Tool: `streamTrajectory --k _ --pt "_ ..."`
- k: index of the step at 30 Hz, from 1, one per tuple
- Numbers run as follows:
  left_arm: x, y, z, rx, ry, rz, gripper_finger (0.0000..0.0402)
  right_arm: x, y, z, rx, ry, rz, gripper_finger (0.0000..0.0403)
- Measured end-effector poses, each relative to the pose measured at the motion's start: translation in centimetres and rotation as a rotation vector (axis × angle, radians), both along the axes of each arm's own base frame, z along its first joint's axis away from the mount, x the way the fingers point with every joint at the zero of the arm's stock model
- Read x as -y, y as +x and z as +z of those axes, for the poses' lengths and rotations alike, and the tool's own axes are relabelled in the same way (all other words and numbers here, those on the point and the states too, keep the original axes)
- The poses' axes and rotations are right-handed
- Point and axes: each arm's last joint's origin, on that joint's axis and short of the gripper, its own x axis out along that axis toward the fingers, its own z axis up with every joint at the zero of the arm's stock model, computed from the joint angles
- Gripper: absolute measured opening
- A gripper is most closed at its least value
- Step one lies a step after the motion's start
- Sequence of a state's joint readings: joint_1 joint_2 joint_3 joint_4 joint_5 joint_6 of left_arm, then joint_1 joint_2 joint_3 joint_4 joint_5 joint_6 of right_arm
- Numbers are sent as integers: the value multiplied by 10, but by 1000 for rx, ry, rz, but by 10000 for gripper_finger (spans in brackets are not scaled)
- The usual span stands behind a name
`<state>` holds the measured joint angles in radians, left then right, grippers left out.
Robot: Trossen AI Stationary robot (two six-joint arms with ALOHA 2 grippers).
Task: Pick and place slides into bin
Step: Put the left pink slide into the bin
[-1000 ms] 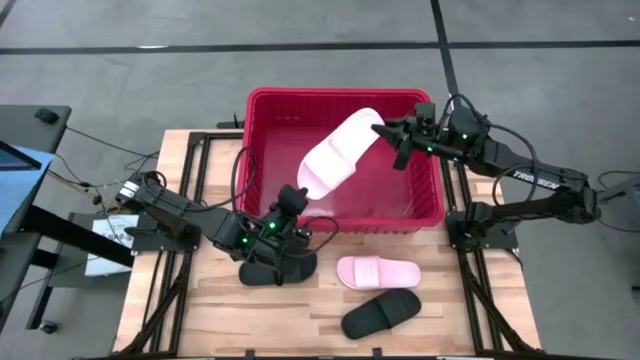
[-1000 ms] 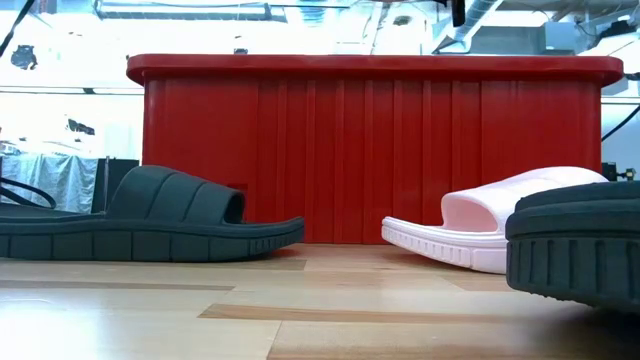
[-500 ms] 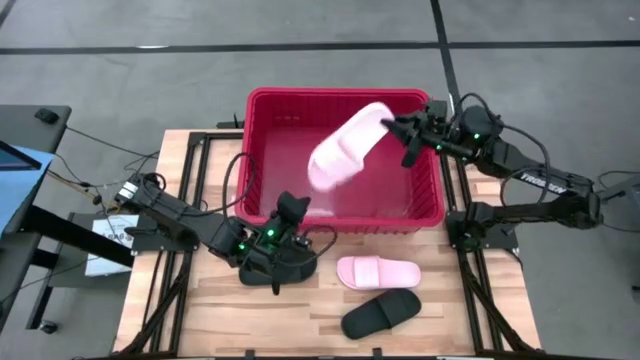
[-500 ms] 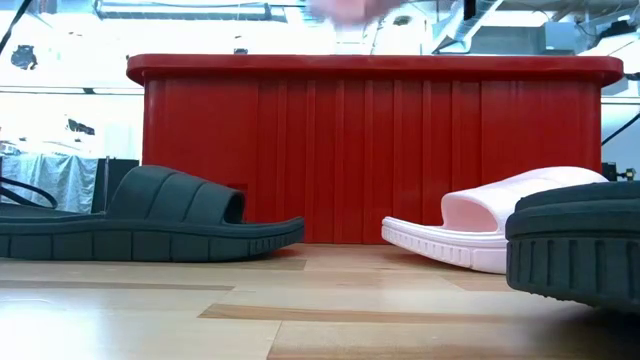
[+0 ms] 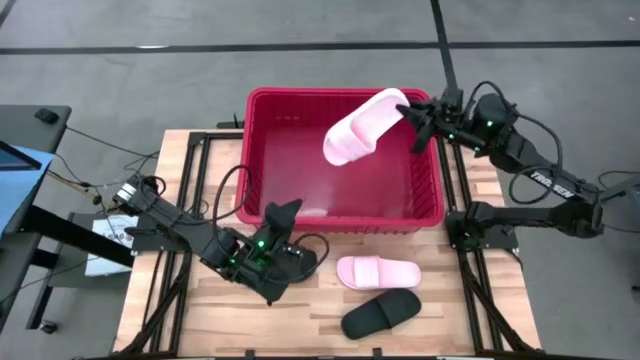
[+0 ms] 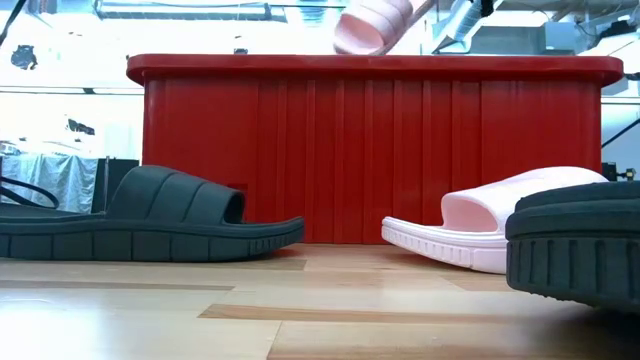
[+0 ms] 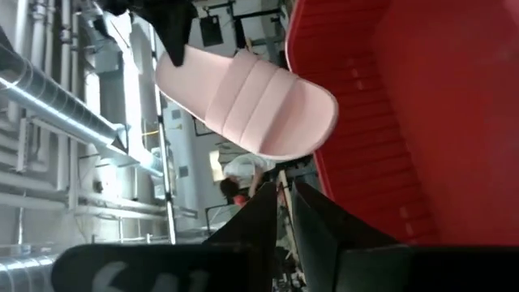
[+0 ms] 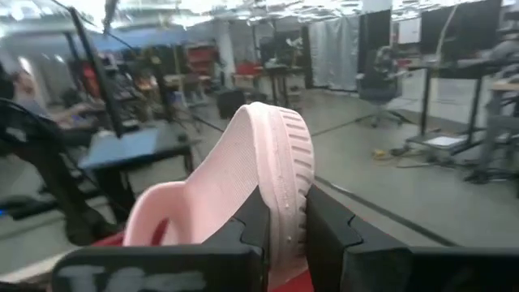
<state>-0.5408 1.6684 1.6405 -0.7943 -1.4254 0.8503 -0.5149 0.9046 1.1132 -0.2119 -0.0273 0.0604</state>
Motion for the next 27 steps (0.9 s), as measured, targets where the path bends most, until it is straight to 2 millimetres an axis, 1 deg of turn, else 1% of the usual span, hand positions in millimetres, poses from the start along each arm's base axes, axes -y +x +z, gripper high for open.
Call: streamTrajectory --k 4,9,16,23,27 --pt "8 -4 0 33 -11 -13 34 4 9 1 -111 -30 65 36" --pt "14 -8 1 83 -36 -20 34 10 20 13 -215 -93 90 36" --pt "19 -11 1 121 -66 -29 34 30 42 17 -384 -66 106 36" --pt "18 -10 1 125 -69 -28 34 60 62 4 -536 71 206 36" --pt "18 -10 1 144 -84 -25 34 79 69 -14 -624 134 223 36"
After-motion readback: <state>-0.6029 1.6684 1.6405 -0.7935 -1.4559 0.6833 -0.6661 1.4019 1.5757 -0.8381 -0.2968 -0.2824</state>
